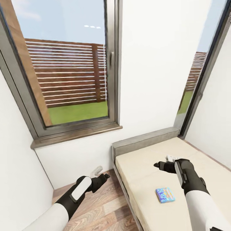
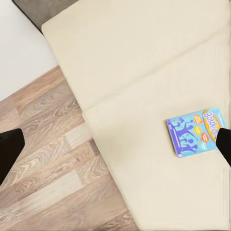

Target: Put all the toys in the child's room - the three board games (two on the bed and one on the table), the two jigsaw puzzles on the table, and the tennis ball on the table - inside the toy box on the table in the child's room.

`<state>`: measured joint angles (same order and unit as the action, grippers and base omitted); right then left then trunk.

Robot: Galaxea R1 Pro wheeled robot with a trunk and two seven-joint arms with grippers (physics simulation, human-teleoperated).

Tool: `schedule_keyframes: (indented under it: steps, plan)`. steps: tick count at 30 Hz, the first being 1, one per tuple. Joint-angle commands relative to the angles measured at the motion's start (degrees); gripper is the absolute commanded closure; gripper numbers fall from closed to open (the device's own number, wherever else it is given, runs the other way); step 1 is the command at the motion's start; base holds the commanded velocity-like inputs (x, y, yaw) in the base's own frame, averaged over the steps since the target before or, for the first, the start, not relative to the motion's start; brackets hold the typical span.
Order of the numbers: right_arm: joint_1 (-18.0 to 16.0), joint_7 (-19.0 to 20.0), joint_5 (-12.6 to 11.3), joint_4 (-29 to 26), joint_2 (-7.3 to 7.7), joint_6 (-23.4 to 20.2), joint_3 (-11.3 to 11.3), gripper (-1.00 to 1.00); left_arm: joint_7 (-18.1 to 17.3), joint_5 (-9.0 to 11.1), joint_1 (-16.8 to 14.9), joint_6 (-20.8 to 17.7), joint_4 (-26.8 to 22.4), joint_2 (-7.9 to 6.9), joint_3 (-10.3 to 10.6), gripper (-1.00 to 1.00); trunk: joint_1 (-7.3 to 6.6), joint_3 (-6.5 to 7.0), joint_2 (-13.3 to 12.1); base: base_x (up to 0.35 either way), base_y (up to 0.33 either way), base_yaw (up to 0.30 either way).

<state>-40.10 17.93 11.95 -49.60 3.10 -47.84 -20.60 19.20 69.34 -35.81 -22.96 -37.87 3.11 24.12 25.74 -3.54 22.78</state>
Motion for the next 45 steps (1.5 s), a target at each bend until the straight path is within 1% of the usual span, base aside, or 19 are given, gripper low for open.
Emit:
schedule_keyframes:
  steps: [1,22,32,35,38,41,43,45]
  plan:
    - [-0.1,0.5,0.6,-0.1,-0.02,-0.2,-0.1,-1.00,0.5,0.6,-0.1,0.0,-0.1,0.00,0.2,-1.00,0.04,-0.14,0.1,0.006,0.020,-0.119]
    - [0.0,0.5,0.6,-0.2,-0.06,-0.2,0.1,-1.00,0.5,0.5,-0.1,0.0,-0.1,0.16,0.6,-1.00,0.04,-0.14,0.1,0.038,0.048,-0.039]
    - [0.0,0.5,0.6,-0.3,0.01,-0.1,0.0,-1.00,0.5,0.5,0.0,0.2,0.2,-0.10,0.3,-1.00,0.04,-0.14,0.1,0.006,0.007,-0.004]
    - [0.0,0.5,0.6,-0.4,0.06,0.1,0.0,-1.00,0.5,0.7,0.0,0.4,1.1,-0.51,0.2,-1.00,0.04,-0.14,0.1,0.002,0.003,-0.001]
    - [0.0,0.5,0.6,-0.4,0.11,0.2,0.0,-1.00,0.5,1.0,0.0,0.7,3.2,-1.14,0.0,-1.00,0.04,-0.14,0.1,0.001,0.002,-0.001]
    - [0.0,0.5,0.6,-0.4,0.11,0.2,-0.1,-1.00,0.5,1.1,0.0,1.0,4.0,-1.29,-0.2,-1.00,0.04,-0.14,0.1,0.001,0.001,-0.001]
    - [0.0,0.5,0.6,-0.4,0.12,0.2,-0.1,-1.00,0.5,1.1,0.0,1.4,4.8,-1.41,-0.6,-1.00,0.04,-0.14,0.1,0.000,0.000,0.000]
    - [0.0,0.5,0.7,-0.4,0.13,0.2,-0.2,-1.00,0.5,1.2,0.0,2.3,6.4,-1.56,-1.8,-1.00,0.04,-0.14,0.1,0.000,0.000,0.000]
